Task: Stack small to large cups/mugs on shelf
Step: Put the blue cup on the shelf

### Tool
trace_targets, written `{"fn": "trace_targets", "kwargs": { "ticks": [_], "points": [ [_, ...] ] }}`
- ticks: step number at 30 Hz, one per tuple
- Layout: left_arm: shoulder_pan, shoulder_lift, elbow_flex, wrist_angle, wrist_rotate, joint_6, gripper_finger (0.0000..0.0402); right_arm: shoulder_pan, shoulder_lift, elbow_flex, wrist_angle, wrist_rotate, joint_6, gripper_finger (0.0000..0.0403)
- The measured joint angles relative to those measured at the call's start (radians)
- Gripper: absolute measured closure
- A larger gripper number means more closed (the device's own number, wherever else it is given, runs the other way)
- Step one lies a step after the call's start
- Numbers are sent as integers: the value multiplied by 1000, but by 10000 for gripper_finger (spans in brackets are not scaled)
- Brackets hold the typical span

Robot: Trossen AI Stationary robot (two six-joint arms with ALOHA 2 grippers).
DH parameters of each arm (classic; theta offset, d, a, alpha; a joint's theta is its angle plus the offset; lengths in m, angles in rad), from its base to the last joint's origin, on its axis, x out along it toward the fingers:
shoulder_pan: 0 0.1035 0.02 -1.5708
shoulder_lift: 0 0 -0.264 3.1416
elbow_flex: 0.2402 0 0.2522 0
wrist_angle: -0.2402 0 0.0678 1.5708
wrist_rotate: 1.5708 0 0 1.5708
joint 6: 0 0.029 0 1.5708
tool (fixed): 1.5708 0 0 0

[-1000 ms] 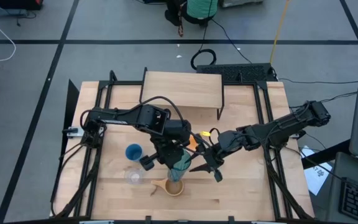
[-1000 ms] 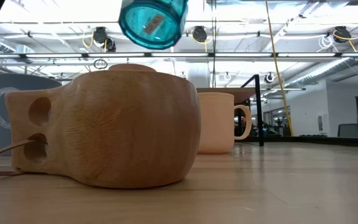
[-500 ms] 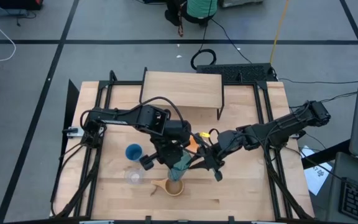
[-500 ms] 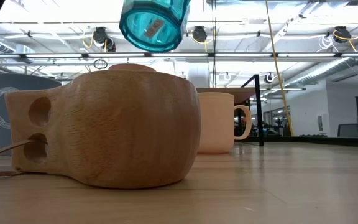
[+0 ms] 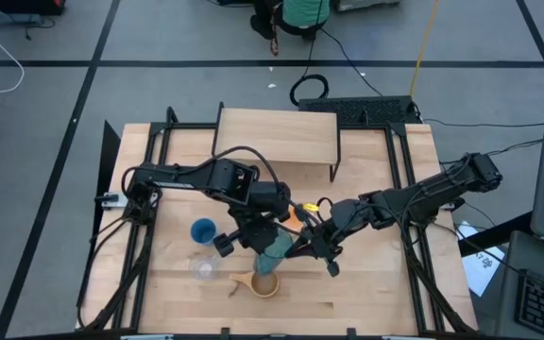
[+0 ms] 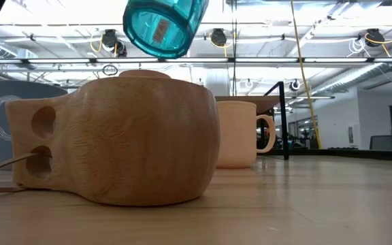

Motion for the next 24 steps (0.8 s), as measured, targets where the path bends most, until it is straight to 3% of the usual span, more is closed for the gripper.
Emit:
{"fn": "trace_targets", "kwargs": {
  "ticks": [7, 12, 18, 21, 24],
  "points": [
    [-25, -1, 0, 0, -118, -32, 295, -12, 0, 0, -16, 16, 8, 402],
    [-53, -1, 0, 5, -229, -33, 328, -11, -1, 0, -16, 15, 5, 403],
    [-54, -1, 0, 45, -229, -59, 372, -11, -33, 0, -24, 9, 2, 403],
    [-53, -1, 0, 63, -229, -75, 357, -11, -37, 0, -28, 6, 6, 403],
    [-53, -1, 0, 67, -247, -85, 318, -10, -39, 0, -47, 5, 17, 403]
  ]
}}
